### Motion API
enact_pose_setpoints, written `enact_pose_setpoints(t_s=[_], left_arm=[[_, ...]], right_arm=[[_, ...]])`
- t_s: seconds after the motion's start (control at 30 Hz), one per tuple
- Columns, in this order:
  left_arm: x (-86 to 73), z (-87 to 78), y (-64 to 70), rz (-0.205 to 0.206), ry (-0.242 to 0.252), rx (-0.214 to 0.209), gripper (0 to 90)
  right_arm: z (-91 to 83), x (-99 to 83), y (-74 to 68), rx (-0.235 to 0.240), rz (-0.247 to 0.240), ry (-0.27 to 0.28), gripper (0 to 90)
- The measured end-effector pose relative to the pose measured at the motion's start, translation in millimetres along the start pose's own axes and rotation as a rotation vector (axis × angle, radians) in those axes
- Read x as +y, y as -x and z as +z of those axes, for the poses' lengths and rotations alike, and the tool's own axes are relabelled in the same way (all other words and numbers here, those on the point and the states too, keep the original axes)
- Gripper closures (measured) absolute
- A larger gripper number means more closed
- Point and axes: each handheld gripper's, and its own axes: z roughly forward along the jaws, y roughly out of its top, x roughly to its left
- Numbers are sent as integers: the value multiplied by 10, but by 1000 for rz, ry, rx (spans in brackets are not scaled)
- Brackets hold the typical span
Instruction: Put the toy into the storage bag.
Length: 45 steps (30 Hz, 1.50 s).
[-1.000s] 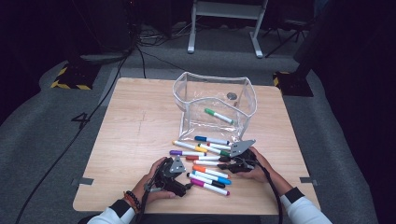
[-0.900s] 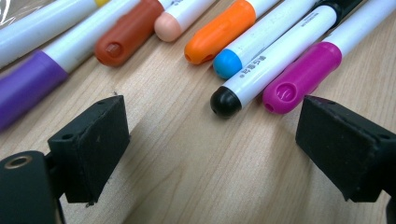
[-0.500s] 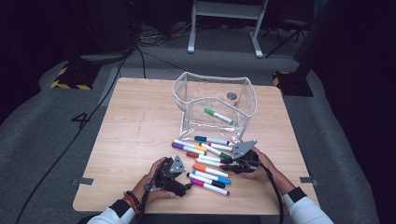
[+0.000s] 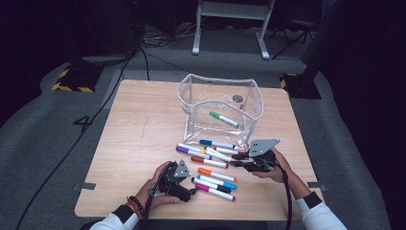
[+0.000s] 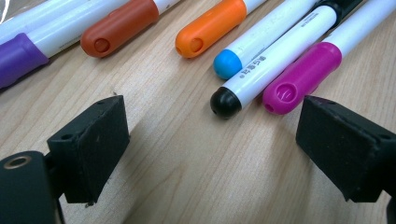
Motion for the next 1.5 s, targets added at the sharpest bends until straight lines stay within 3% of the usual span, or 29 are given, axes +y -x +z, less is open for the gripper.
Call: enact_pose_setpoints(t_s=[0.4,0.73,0.97,1.23,1.5], left_arm=[[1,1,0,1,0,0,98],[1,1,1,0,0,0,98],[0,0,1,-1,-1,1,98],[1,1,1,0,0,0,98],[0,0,2,-1,0,1,98]], right_arm=[[-379,454,68,-83,-71,71,752],[-446,598,97,-103,-89,92,752],[-649,823,191,-141,-106,135,751],[-829,1138,435,-203,-112,153,752],[-755,1283,817,-231,-51,114,751]])
